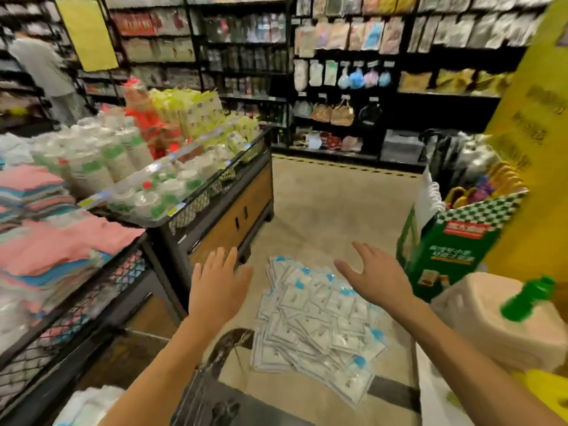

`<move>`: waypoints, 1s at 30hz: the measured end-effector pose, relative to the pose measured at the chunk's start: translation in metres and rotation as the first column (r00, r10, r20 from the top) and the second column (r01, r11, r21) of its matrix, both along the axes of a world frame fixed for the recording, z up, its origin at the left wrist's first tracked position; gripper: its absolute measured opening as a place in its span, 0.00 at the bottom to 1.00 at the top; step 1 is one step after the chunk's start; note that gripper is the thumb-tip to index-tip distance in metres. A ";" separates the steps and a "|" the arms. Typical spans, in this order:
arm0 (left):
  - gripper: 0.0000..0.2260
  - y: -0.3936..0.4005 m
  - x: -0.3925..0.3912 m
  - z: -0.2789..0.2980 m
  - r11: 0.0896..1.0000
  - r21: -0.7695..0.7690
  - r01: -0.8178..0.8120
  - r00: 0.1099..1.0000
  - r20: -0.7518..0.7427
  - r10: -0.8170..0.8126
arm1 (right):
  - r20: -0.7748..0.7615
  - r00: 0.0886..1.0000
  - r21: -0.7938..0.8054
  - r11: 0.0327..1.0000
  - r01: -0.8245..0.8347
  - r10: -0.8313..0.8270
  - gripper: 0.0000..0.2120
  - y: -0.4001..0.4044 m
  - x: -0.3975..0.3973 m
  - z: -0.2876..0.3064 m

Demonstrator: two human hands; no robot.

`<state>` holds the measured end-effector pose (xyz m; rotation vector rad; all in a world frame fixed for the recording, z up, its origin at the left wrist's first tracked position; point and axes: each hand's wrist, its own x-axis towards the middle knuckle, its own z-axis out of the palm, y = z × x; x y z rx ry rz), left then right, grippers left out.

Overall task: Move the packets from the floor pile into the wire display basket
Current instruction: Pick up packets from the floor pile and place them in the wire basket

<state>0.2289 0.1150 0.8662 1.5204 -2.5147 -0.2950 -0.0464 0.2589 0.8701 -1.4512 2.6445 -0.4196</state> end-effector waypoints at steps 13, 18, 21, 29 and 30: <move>0.30 -0.013 -0.177 -0.050 0.976 0.092 0.197 0.977 0.066 -0.203 | 0.061 0.963 0.107 0.961 0.254 -0.261 0.41 0.053 -0.159 -0.057; 0.32 -0.047 -0.221 -0.084 0.966 0.136 0.218 0.964 0.126 -0.235 | 0.086 0.941 0.121 0.941 0.315 -0.326 0.43 0.044 -0.199 -0.080; 0.35 -0.075 -0.248 -0.107 0.959 0.143 0.244 0.956 0.129 -0.263 | 0.087 0.923 0.155 0.920 0.359 -0.375 0.43 0.028 -0.220 -0.092; 0.30 -0.171 -0.332 -0.161 0.928 0.244 0.281 0.938 0.135 -0.320 | 0.103 0.871 0.206 0.867 0.455 -0.481 0.46 -0.046 -0.287 -0.134; 0.31 -0.186 -0.342 -0.171 0.924 0.255 0.284 0.935 0.139 -0.326 | 0.096 0.870 0.219 0.863 0.455 -0.483 0.46 -0.058 -0.297 -0.141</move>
